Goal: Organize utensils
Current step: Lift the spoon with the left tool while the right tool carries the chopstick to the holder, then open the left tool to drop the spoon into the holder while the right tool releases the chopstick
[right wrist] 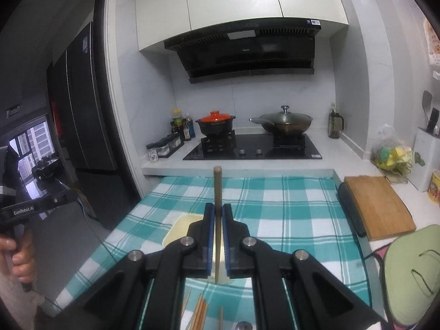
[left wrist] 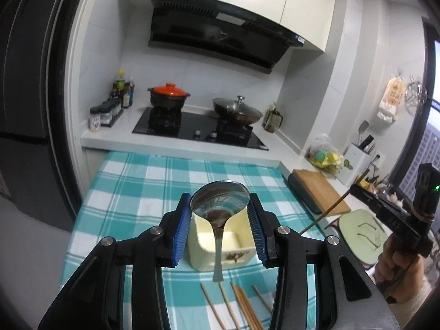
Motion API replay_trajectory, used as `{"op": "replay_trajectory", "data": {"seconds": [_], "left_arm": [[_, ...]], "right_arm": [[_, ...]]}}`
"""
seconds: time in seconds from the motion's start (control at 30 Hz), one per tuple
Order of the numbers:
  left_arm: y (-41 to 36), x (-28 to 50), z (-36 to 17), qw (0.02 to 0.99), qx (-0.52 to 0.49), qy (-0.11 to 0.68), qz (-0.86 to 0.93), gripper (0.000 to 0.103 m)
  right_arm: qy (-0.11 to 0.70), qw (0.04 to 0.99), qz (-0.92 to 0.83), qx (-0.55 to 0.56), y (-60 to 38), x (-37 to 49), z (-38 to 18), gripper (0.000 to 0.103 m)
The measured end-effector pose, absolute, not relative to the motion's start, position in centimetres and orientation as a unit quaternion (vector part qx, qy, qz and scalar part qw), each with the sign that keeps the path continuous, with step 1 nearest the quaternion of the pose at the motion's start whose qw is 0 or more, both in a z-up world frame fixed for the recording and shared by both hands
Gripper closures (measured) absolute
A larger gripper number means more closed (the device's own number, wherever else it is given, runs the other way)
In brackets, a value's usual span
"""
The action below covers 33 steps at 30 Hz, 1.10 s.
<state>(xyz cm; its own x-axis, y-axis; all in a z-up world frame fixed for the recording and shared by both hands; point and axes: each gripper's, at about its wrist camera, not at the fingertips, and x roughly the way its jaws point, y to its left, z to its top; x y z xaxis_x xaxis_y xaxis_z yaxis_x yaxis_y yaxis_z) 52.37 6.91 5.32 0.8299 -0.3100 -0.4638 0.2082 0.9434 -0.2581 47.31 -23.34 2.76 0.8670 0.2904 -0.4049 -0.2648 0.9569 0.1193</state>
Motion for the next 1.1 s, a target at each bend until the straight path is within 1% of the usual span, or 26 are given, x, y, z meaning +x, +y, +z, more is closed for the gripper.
{"op": "replay_trajectory", "data": {"seconds": [0.1, 0.2, 0.33, 0.57, 0.73, 0.87, 0.93, 1.0, 1.03, 1.07, 1.1], "left_arm": [[5.7, 55.2, 6.0, 0.956, -0.096, 0.241, -0.136, 0.062], [4.4, 58.2, 5.0, 0.957, -0.09, 0.243, -0.131, 0.062], [3.2, 62.1, 1.2, 0.947, -0.087, 0.284, -0.123, 0.062], [3.4, 66.9, -6.8, 0.914, -0.119, 0.374, -0.104, 0.062], [3.5, 68.3, -9.5, 0.904, -0.117, 0.402, -0.082, 0.061], [3.5, 69.3, -10.8, 0.898, -0.12, 0.417, -0.073, 0.061], [3.3, 69.8, -11.1, 0.897, -0.121, 0.418, -0.073, 0.057], [3.1, 70.2, -11.4, 0.895, -0.123, 0.422, -0.074, 0.056], [2.9, 70.3, -11.4, 0.895, -0.122, 0.423, -0.073, 0.056], [2.7, 70.2, -11.3, 0.895, -0.12, 0.424, -0.072, 0.056], [2.7, 69.9, -11.1, 0.896, -0.116, 0.423, -0.072, 0.058]], "right_arm": [[0.193, 0.97, 0.144, 0.029, -22.2, 49.8, 3.8, 0.097], [0.188, 0.972, 0.138, 0.018, -20.8, 52.6, 3.4, 0.097], [0.239, 0.961, 0.136, 0.02, -19.3, 56.9, 0.5, 0.097], [0.342, 0.93, 0.122, 0.053, -19.3, 61.9, -6.6, 0.097], [0.37, 0.921, 0.11, 0.057, -19.7, 63.3, -9.1, 0.097], [0.38, 0.918, 0.093, 0.059, -20.0, 64.3, -10.1, 0.094], [0.386, 0.916, 0.082, 0.072, -20.5, 64.9, -10.5, 0.094], [0.39, 0.914, 0.072, 0.082, -20.9, 65.1, -10.9, 0.094], [0.392, 0.914, 0.065, 0.087, -21.2, 65.1, -10.9, 0.092], [0.392, 0.913, 0.062, 0.094, -21.4, 64.8, -10.9, 0.084], [0.39, 0.913, 0.06, 0.102, -21.8, 64.5, -10.8, 0.082]]}}
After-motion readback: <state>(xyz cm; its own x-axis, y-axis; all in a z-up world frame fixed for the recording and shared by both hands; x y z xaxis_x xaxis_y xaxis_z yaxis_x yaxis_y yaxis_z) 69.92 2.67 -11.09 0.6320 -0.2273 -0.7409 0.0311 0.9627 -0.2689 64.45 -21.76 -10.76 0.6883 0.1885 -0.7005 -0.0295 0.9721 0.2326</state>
